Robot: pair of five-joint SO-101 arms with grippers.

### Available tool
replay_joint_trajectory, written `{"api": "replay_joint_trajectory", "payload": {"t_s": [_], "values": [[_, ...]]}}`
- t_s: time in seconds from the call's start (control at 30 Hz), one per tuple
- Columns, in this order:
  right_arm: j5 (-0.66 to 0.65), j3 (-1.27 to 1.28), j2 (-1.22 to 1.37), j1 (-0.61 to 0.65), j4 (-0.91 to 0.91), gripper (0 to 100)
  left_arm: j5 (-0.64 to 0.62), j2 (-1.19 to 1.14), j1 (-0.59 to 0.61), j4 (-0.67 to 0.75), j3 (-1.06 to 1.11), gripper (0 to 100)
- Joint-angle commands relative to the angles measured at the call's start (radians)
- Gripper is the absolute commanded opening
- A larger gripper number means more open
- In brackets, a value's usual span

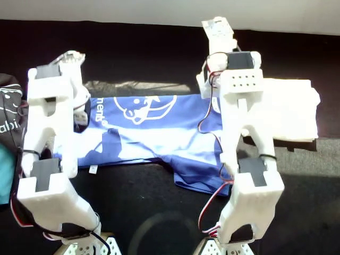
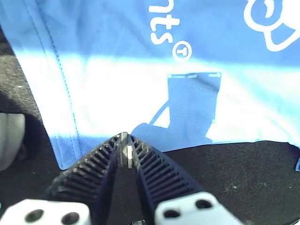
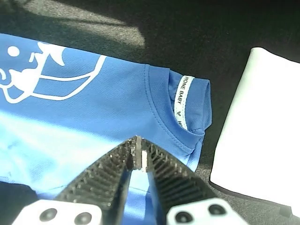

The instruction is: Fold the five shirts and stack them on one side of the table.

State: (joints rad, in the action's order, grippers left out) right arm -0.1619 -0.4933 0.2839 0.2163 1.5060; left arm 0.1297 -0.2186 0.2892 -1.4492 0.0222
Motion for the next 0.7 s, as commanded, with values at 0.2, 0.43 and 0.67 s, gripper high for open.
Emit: {"api": "replay_joint_trajectory", "payload": {"t_s": [0.2, 0.43, 0.67], "values": [[-0.003, 0.587, -0.492, 0.107, -0.128, 0.8, 0.008, 0.142, 0.091, 0.267, 0.39, 1], [-0.137, 1.107, -0.687, 0.136, -0.321, 0.8, 0.052, 0.143, 0.147, 0.269, 0.455, 1], [-0.259, 1.305, -0.733, 0.268, -0.343, 0.9, 0.058, 0.143, 0.147, 0.43, 0.556, 1]]}}
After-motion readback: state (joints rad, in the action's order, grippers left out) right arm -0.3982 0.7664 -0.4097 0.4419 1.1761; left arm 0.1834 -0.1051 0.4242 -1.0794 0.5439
